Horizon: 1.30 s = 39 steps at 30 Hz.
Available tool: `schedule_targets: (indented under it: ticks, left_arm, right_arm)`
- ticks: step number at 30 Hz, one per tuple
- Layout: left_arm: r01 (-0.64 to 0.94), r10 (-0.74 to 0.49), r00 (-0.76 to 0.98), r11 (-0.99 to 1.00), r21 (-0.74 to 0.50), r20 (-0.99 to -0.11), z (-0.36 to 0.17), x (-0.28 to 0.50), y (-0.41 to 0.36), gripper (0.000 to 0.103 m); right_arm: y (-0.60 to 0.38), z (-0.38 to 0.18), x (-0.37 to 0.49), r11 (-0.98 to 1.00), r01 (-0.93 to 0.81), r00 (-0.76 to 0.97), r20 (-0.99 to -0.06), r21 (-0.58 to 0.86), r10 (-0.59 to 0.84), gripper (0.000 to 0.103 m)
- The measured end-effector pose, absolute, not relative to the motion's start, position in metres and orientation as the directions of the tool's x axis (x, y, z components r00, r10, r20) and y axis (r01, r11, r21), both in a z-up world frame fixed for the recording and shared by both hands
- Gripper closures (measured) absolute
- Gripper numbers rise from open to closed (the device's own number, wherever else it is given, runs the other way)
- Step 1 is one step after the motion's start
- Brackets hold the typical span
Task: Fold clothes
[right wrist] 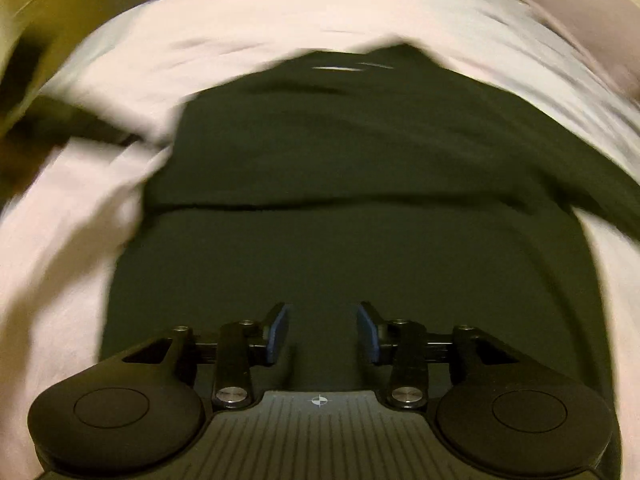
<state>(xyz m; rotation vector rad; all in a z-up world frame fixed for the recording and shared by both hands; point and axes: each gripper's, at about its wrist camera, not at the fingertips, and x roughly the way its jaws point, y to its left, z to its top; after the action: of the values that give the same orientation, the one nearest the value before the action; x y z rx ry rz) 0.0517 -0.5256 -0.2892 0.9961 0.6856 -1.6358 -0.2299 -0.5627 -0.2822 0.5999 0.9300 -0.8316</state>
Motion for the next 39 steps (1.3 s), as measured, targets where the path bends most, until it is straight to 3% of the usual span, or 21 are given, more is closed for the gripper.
schedule_targets:
  ticks: [5,11,20,30,32,33,34,39]
  left_arm:
    - [0.943,-0.46,-0.097,-0.327,0.066,-0.883,-0.286,-0.002,-0.519,0.082]
    - [0.939,-0.449,-0.034,-0.32,0.125,-0.893,-0.271,-0.068,-0.534,0.078]
    - [0.943,-0.317,0.003,-0.315,0.108,-0.948,-0.28,-0.184,-0.568,0.075]
    - [0.911,-0.304,-0.017,-0.397,0.11,-0.952,-0.277,-0.262,-0.615,0.074]
    - [0.913,-0.315,-0.017,-0.392,0.114,-0.949,-0.273,-0.261,-0.616,0.073]
    - [0.914,-0.321,-0.016,-0.389,0.116,-0.947,-0.27,-0.26,-0.615,0.073]
    - [0.915,-0.33,-0.016,-0.384,0.119,-0.944,-0.267,-0.258,-0.613,0.073]
    - [0.937,-0.368,-0.009,-0.328,0.121,-0.93,-0.255,-0.239,-0.596,0.073]
  right_arm:
    - [-0.604,-0.258,-0.347,0.284,0.95,0.259,-0.84,0.132,-0.477,0.053]
    - [-0.684,-0.265,-0.493,-0.007,0.957,0.232,-0.781,0.29,-0.58,0.052]
    - [-0.792,-0.31,-0.678,-0.323,0.747,0.226,-0.679,0.58,-0.698,0.052]
    - [-0.804,-0.354,-0.747,-0.455,0.487,0.296,-0.631,0.745,-0.717,0.053]
    - [-0.802,-0.347,-0.748,-0.446,0.498,0.292,-0.628,0.744,-0.722,0.065]
    - [-0.802,-0.339,-0.746,-0.429,0.528,0.284,-0.628,0.733,-0.724,0.086]
    - [-0.802,-0.33,-0.742,-0.412,0.563,0.274,-0.632,0.717,-0.725,0.091]
    - [-0.816,-0.267,-0.686,-0.244,0.795,0.231,-0.648,0.556,-0.725,0.094]
